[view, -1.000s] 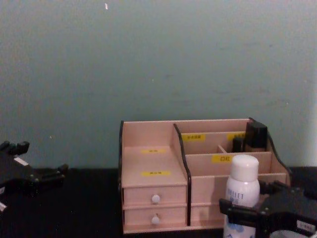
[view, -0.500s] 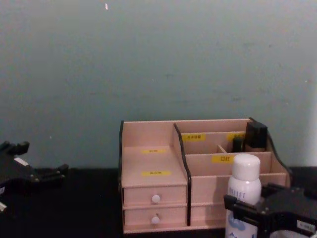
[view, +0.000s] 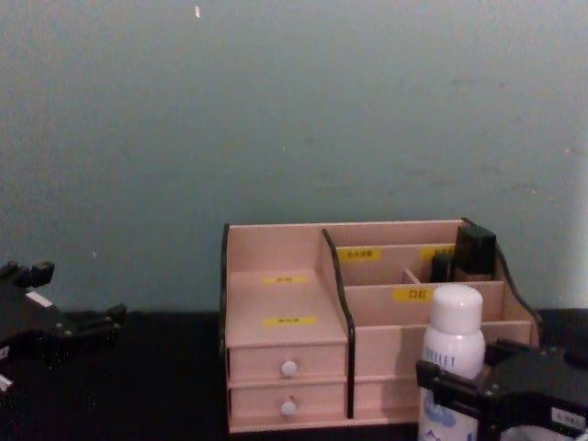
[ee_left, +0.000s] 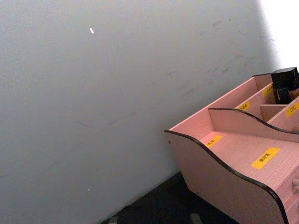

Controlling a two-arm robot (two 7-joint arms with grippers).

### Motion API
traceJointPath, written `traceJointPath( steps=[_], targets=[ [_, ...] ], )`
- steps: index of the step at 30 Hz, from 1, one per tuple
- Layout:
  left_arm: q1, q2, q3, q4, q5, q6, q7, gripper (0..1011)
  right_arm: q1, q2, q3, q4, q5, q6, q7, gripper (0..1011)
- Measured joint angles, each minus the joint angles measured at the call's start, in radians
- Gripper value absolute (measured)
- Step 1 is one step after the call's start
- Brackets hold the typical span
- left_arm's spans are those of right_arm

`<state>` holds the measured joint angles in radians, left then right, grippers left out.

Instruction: Pick up the facial cleanser and watermelon frost from the table and place them into the tiered storage box.

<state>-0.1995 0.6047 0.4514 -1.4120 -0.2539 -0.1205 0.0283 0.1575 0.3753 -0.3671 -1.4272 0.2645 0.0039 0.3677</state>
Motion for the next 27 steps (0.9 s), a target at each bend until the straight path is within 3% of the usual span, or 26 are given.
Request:
traceJointPath(
  steps=[6, 16, 27],
  targets=[
    [0.0, 0.0, 0.0, 0.0, 0.0, 0.0, 0.0, 1001, -0.013, 0.008, 0.017, -0.036, 0.021, 0.02, 0.022, 589],
    [0.0, 0.0, 0.0, 0.0, 0.0, 0.0, 0.0, 1001, -0.014, 0.021, 0.055, -0.135, 0.104, 0.095, 0.038, 590],
    [0.0, 0.0, 0.0, 0.0, 0.0, 0.0, 0.0, 1001, 0.082, 0.001, 0.054, -0.135, 0.128, 0.1, 0.011, 589]
  ],
)
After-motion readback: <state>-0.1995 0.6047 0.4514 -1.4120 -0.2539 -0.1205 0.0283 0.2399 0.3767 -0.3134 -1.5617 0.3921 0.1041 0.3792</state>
